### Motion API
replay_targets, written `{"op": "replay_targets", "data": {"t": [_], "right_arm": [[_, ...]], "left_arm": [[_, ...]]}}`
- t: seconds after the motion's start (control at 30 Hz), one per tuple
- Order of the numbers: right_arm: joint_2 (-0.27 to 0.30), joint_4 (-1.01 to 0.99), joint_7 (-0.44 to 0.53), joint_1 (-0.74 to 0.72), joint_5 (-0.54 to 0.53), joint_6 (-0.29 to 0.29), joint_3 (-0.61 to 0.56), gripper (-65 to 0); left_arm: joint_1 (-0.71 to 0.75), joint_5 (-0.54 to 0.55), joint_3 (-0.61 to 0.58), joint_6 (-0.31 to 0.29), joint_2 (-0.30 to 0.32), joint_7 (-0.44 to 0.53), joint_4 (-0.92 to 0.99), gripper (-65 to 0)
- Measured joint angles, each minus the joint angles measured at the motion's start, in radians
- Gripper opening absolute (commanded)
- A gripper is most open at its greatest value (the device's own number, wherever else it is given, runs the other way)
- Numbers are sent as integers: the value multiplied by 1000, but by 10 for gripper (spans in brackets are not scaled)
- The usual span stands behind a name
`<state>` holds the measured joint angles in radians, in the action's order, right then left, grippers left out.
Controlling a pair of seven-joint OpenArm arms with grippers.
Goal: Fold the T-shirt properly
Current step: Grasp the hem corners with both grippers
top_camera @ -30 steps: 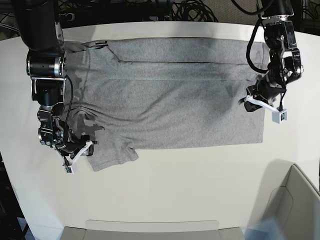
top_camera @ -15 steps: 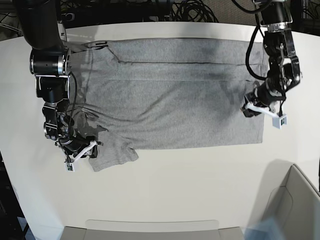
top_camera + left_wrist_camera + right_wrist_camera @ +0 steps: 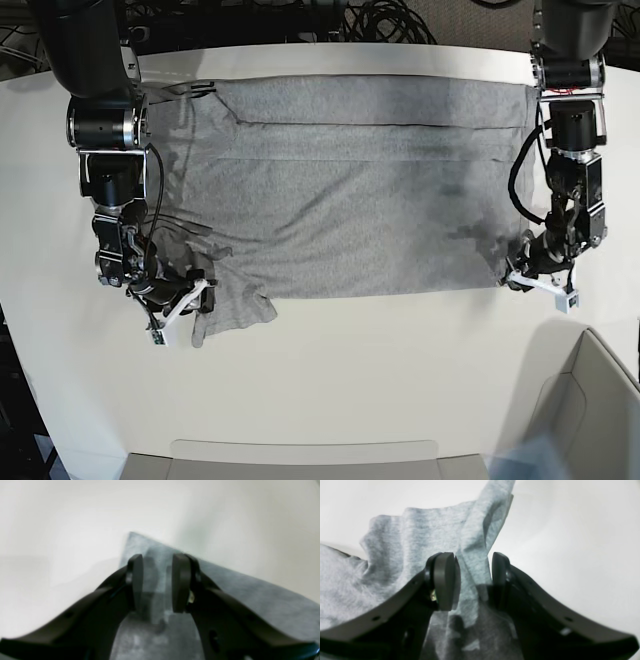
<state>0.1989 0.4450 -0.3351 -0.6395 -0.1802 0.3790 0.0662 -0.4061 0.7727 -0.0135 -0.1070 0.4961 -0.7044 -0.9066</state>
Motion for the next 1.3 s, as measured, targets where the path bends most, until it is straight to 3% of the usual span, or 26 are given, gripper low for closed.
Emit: {"op": "replay_targets", "data": {"t": [0.1,0.67,0.77,0.83,0.93,1.03,1.3], "right_arm": [[0,0,0,0,3,-1,0,-401],[7,0,-1,0,4,-1,0,-401],[7,0,-1,0,4,-1,0,-408],[7,0,-1,0,6,-2,0,-440],[8,-1,-3,-3,19,-5,0,-541],[8,-6,-5,-10,22,-9,0,-650],[23,28,9,-19,33,-9,-5,-650]], "left_arm": [[-10,-2,-16,5,7,54,84,-440],[-29,-2,-105,-3,-14,80,95,-443],[-29,-1,-107,-6,-19,82,95,-477],[-30,-1,-126,-6,-21,83,95,-538],[-32,5,-146,-6,-25,89,95,-650],[-29,6,-150,-6,-28,121,95,-650],[22,-3,-148,5,-31,91,-31,-650]]}}
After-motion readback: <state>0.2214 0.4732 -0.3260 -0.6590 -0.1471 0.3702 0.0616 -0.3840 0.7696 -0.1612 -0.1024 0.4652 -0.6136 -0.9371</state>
